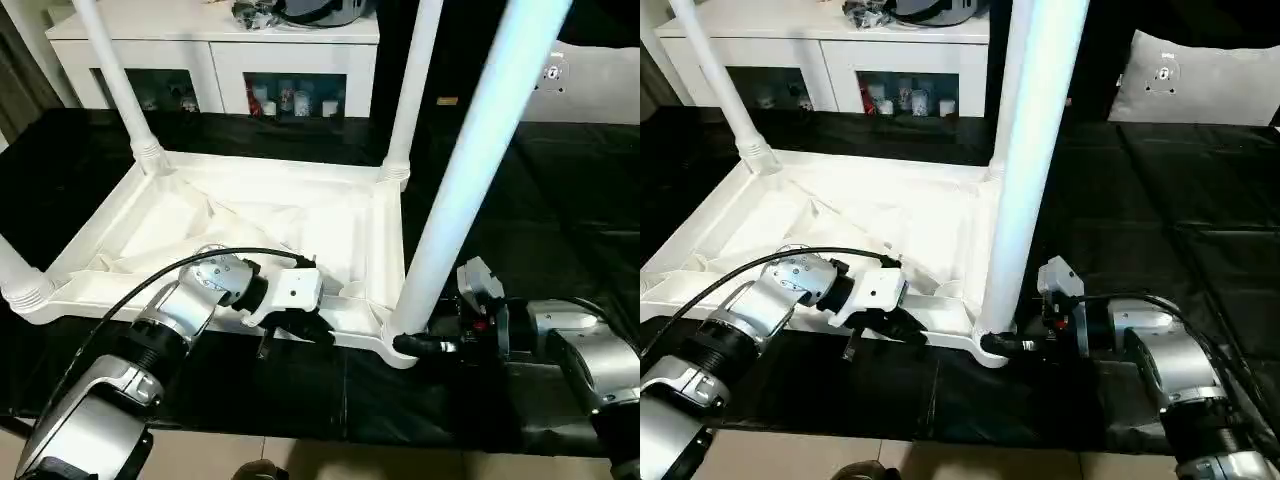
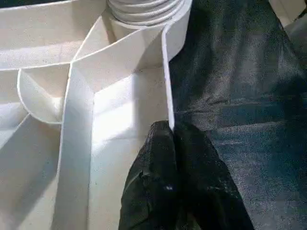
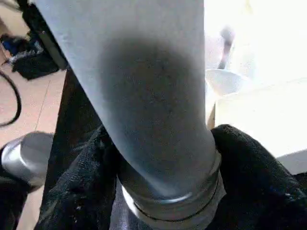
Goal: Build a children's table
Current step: Rotate leg to tighten
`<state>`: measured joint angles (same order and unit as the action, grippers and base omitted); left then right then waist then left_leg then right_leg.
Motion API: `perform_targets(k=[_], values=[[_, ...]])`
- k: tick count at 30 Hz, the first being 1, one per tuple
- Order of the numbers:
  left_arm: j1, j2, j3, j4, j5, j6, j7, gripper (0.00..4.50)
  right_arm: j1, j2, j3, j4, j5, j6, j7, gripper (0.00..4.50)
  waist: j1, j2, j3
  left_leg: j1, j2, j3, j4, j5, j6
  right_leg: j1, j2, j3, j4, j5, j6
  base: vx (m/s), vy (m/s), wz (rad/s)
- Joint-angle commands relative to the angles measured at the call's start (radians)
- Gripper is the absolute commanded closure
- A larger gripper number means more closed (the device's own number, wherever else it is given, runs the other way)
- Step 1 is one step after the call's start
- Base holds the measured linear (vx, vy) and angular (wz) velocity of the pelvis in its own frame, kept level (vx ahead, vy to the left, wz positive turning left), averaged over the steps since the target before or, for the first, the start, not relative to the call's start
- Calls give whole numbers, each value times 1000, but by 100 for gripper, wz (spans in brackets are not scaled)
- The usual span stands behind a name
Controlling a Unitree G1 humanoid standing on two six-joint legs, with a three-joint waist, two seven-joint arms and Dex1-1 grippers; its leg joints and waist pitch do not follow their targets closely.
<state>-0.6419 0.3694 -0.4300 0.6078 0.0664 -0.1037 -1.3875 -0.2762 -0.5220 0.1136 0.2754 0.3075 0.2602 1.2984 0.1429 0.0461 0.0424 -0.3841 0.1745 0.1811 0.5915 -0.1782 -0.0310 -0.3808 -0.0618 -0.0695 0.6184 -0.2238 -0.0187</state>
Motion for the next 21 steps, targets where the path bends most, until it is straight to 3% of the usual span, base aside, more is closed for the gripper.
perform_targets(k=[1,3,6,8,9,11,13,16,18,21], values=[[16,-22,-22,-2,17,48,33,450,-4,35,-6,-25,19,39,-65,181,-5,-16,-62,18,71,-24,-59,-117,92,40,-100,51,-67,-56,-234,0,0,0],[21,-57,13,-7,5,115,120,450,-15,88,-30,-5,0,58,-190,182,-10,-16,-54,21,68,-23,-63,-175,62,35,-103,52,-80,-178,-222,0,0,0],[26,-91,38,-17,-1,182,193,450,-37,142,-52,34,-31,58,-320,184,-24,-19,-46,25,63,-30,-73,-245,12,35,-106,51,-100,-358,-173,-20,-2,-1],[27,-123,56,-24,2,241,264,450,-54,183,-69,56,-48,65,-411,184,-37,-20,-45,26,63,-32,-76,-265,5,33,-104,53,-104,-378,-158,0,0,0],[17,-193,96,-17,15,338,423,450,-81,248,-89,92,-85,74,-561,185,-55,-15,-39,31,66,-32,-82,-294,-15,24,-100,54,-101,-375,-178,0,0,0],[16,-196,98,-17,15,343,431,450,-82,251,-89,94,-86,74,-568,185,-61,-19,-40,36,61,-36,-79,-319,-22,28,-104,51,-109,-419,-168,0,0,0],[1,-247,117,-2,43,392,555,450,-108,303,-114,134,-106,45,-691,185,-65,-17,-41,33,60,-33,-80,-302,-9,30,-104,55,-113,-407,-159,0,0,0],[-9,-265,102,0,79,399,596,450,-126,335,-134,161,-110,21,-750,185,-69,-19,-48,30,59,-32,-79,-256,9,36,-101,57,-107,-298,-171,0,0,0],[-7,-261,93,-17,81,406,584,450,-128,341,-140,163,-109,5,-752,120,-68,-19,-50,25,59,-29,-76,-221,28,40,-100,58,-101,-237,-181,0,0,0],[1,-242,87,-40,92,406,560,450,-122,339,-147,145,-101,3,-722,99,-66,-16,-54,21,58,-28,-73,-176,49,45,-100,56,-95,-164,-196,0,0,0]])
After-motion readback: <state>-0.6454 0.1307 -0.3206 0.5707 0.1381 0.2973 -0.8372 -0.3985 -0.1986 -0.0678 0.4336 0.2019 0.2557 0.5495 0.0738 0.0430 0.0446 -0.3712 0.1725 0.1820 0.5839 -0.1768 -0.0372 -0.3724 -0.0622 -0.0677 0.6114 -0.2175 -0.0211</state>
